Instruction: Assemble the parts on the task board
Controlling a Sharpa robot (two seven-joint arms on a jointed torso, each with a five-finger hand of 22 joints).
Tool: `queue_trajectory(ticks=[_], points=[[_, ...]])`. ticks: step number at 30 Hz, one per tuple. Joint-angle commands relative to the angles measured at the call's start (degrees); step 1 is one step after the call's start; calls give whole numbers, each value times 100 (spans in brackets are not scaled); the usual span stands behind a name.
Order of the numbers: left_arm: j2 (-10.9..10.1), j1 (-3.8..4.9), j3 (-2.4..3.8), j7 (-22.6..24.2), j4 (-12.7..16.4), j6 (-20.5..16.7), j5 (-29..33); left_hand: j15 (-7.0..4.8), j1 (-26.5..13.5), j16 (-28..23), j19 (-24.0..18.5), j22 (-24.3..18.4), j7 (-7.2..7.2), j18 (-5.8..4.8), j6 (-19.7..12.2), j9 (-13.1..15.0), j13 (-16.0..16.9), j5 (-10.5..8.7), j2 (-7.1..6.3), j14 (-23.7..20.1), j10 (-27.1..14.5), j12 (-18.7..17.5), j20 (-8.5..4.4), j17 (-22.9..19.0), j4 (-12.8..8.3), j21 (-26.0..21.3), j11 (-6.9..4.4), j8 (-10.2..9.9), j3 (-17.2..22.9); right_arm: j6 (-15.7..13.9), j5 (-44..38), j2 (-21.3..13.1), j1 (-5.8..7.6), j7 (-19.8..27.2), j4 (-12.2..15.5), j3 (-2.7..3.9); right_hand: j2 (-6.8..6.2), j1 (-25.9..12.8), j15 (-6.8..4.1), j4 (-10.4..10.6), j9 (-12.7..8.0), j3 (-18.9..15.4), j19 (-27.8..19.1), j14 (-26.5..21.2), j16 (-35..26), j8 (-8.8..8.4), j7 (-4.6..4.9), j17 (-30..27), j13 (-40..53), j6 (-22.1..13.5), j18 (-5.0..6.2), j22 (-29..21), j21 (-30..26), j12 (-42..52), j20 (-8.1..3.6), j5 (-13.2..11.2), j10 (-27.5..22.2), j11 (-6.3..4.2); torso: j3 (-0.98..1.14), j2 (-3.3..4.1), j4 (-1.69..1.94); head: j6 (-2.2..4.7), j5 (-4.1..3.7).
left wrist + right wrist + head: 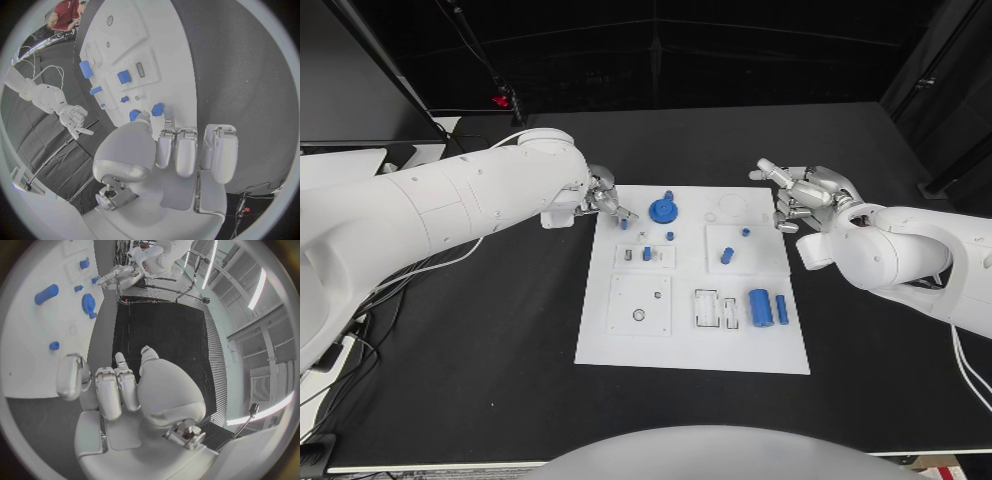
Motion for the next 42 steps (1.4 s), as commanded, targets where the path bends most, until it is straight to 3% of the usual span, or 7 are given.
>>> queue_trajectory(ticks=[1, 9, 18, 23, 38, 42], points=[[15, 4, 4, 69, -8, 82, -27, -31, -111, 5, 618, 1509, 5, -37, 61, 27, 1507, -22, 34, 600, 597, 4, -14, 1509, 4, 18, -35, 34, -69, 39, -4, 4, 7, 18, 8, 3, 30, 38, 45, -2, 2, -41, -21, 606, 14, 37, 10, 1509, 1506, -43, 78, 903, -38, 14, 20, 20, 606, 29, -3, -2, -3, -4, -1], [42, -6, 4, 85, -43, 78, -27, -41, -230, 5, 618, 1509, -6, -37, 89, 71, 1507, -90, 56, 600, 597, 4, -24, 1509, 0, 18, -45, 54, -159, 39, -4, 9, 7, 13, 2, 2, 30, 38, 45, -2, 2, -41, -21, 606, 14, 37, 10, 1509, 1506, -43, 78, 903, -38, 14, 20, 20, 606, 29, 2, -4, 4, -10, -18], [64, -16, 4, 48, -52, 103, -27, -79, -34, 5, 618, 1509, -67, -37, 190, 140, 1507, 165, 96, 600, 597, 4, -51, 1509, -15, 18, -98, 58, -147, 39, -5, 14, 6, 11, 1, 2, 36, 48, 46, -2, 2, -43, -27, 606, 14, 50, 10, 1509, 1506, -48, 80, 901, -46, 14, 21, 28, 606, 29, 0, -6, 3, -14, -17], [54, -17, 4, 68, -38, 82, -27, -90, 23, 5, 618, 1509, -79, -37, 218, 151, 1507, 194, 126, 600, 597, 4, -60, 1509, -12, 18, -110, 46, -128, 32, -5, 16, 6, 13, 2, 2, 37, 49, 46, -1, 2, -44, -37, 606, 14, 53, 11, 1509, 1506, -50, 83, 896, -59, 14, 22, 30, 606, 30, -4, -2, -8, -12, -26], [59, -21, 4, 88, -44, 99, -26, -96, 35, 5, 618, 1509, -85, -37, 243, 156, 1507, 209, 169, 600, 597, 4, -67, 1509, -2, 18, -118, 34, -119, 10, -5, 13, 6, 0, 10, 2, 41, 55, 47, -1, 1, -44, -44, 606, 14, 58, 11, 1509, 1506, -58, 86, 894, -67, 14, 22, 35, 606, 30, -1, -2, 3, -32, -48], [64, -22, 4, 93, -47, 100, -26, -107, 78, 5, 618, 1509, -94, -37, 255, 160, 1507, 303, 226, 600, 597, 4, -78, 1509, -6, 18, -127, -6, -97, 9, -5, 15, 6, -3, 4, 2, 41, 55, 47, -1, 1, -44, -44, 606, 14, 58, 11, 1509, 1506, -58, 86, 894, -67, 14, 22, 35, 606, 30, -3, -5, 1, -36, -49]])
